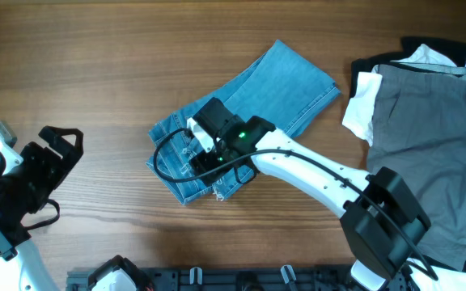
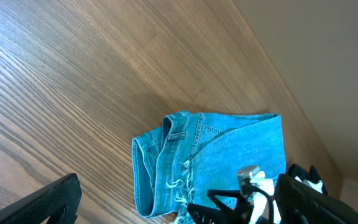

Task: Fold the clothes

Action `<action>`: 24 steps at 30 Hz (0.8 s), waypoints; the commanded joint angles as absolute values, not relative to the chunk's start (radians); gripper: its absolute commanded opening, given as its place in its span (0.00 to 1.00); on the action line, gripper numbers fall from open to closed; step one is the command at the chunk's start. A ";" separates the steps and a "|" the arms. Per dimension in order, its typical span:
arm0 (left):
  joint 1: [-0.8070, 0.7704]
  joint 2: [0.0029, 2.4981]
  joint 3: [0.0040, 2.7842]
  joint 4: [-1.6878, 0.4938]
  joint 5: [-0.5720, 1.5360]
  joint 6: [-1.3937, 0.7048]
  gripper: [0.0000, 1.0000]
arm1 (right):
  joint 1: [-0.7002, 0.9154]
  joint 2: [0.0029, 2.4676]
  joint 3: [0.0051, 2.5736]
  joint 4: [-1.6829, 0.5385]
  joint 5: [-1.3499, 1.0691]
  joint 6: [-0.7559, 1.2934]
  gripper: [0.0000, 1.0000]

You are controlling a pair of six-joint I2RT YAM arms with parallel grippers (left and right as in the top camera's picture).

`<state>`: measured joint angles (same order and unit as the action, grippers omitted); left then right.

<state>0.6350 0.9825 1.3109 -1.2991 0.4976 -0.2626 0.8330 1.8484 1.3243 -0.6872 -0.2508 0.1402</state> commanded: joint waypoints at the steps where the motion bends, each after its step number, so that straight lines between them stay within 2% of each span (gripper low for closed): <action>1: 0.630 0.982 1.322 -1.299 0.496 -0.242 1.00 | 0.862 1.908 1.320 -0.699 -0.231 0.134 0.72; 6: 0.630 0.982 1.322 -1.299 0.496 -0.242 1.00 | 0.867 1.971 1.320 -0.696 -0.215 0.133 0.70; 9: 0.630 0.982 1.322 -1.299 0.496 -0.243 1.00 | 0.866 1.987 1.320 -0.686 -0.211 0.134 0.57; 12: 0.630 0.982 1.322 -1.299 0.496 -0.242 1.00 | 0.857 1.979 1.326 -0.669 -0.144 0.157 0.36; 19: 0.630 0.982 1.322 -1.299 0.496 -0.242 1.00 | 0.808 1.933 1.335 -0.673 -0.108 0.157 0.21; 21: 0.630 0.982 1.322 -1.299 0.496 -0.242 1.00 | 0.792 1.932 1.335 -0.675 -0.113 0.144 0.12; 23: 0.630 0.982 1.322 -1.299 0.496 -0.242 1.00 | 0.779 1.932 1.335 -0.675 -0.141 0.107 0.11; 24: 0.630 0.982 1.322 -1.299 0.496 -0.242 1.00 | 0.773 1.932 1.335 -0.674 -0.165 0.099 0.15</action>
